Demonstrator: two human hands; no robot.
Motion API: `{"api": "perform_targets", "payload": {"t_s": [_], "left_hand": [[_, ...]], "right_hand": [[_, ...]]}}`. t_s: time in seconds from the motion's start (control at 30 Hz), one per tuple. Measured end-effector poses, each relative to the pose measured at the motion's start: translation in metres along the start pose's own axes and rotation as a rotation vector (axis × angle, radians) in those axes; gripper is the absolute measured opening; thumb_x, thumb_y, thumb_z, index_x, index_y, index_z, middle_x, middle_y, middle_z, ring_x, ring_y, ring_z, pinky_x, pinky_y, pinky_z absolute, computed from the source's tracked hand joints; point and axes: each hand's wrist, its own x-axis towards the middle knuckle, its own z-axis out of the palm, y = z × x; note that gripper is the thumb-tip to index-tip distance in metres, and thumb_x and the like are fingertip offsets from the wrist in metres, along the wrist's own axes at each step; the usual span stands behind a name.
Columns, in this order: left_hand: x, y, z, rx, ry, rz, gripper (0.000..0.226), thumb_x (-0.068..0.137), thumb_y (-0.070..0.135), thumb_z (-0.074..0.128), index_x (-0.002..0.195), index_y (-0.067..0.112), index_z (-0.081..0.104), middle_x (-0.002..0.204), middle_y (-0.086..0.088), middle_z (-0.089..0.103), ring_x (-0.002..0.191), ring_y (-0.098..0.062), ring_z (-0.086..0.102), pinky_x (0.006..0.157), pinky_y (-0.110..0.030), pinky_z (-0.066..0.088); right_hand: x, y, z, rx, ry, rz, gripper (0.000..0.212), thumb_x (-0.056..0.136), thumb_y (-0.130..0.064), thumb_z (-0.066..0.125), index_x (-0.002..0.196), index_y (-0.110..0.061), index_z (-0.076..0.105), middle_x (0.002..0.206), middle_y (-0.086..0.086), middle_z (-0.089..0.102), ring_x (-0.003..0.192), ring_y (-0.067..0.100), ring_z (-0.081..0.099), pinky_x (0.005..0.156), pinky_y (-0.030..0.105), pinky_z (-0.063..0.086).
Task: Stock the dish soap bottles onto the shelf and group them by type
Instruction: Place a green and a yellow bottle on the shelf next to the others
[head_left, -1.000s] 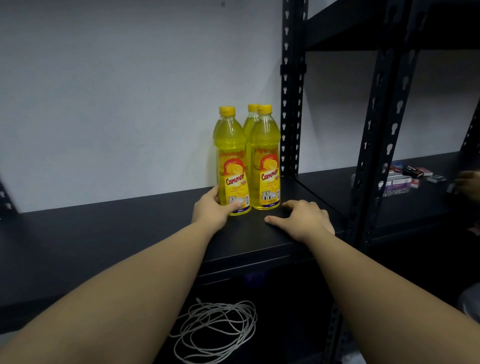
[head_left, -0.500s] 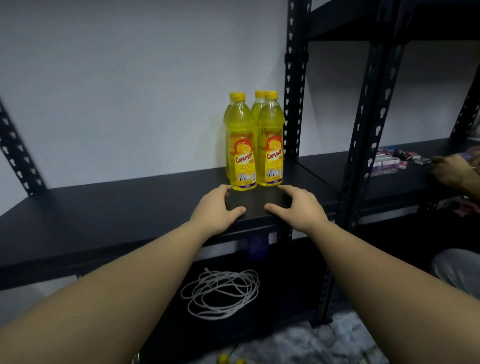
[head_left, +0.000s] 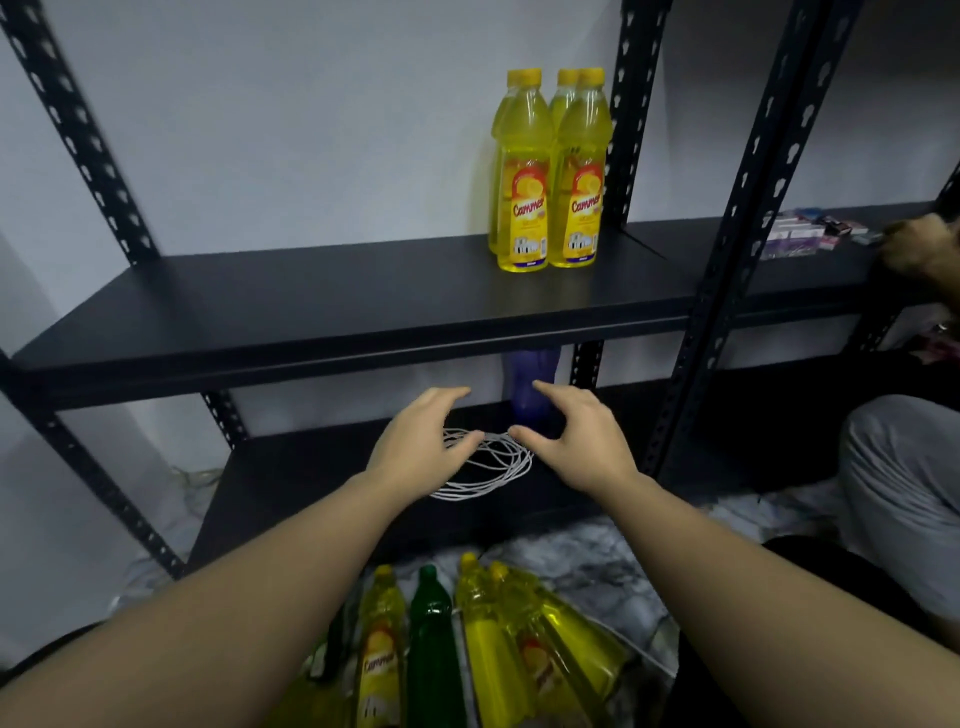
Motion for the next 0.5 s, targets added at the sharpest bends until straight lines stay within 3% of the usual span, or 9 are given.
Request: {"api": "perform_targets", "payload": {"t_s": [0.13, 0.37, 0.5], "left_hand": [[-0.027, -0.023, 0.018, -0.021, -0.077, -0.075, 0.068, 0.092, 0.053, 0.070, 0.152, 0.030, 0.047, 0.148, 0.008, 0.053, 0.129, -0.014, 0.057, 0.108, -0.033, 0.046], [-0.056, -0.066, 0.064, -0.038, -0.223, -0.187, 0.075, 0.090, 0.055, 0.071, 0.154, 0.029, 0.042, 0.150, 0.006, 0.051, 0.136, -0.015, 0.051, 0.111, -0.036, 0.046], [-0.067, -0.093, 0.094, -0.053, -0.327, -0.259, 0.079, 0.089, 0.056, 0.071, 0.156, 0.028, 0.039, 0.148, 0.004, 0.052, 0.134, -0.015, 0.052, 0.109, -0.035, 0.047]], "right_hand": [[-0.019, 0.003, 0.025, 0.036, -0.102, 0.042, 0.083, 0.082, -0.062, 0.078, 0.151, -0.024, 0.052, 0.146, -0.003, 0.059, 0.138, 0.016, 0.048, 0.113, 0.031, 0.039], [-0.046, 0.035, 0.076, 0.040, -0.291, 0.197, 0.092, 0.078, -0.063, 0.081, 0.155, -0.026, 0.047, 0.151, 0.000, 0.054, 0.143, 0.019, 0.044, 0.115, 0.033, 0.038], [-0.054, 0.058, 0.103, 0.044, -0.403, 0.286, 0.099, 0.074, -0.069, 0.081, 0.157, -0.029, 0.043, 0.152, -0.001, 0.053, 0.141, 0.020, 0.046, 0.112, 0.038, 0.044]]}}
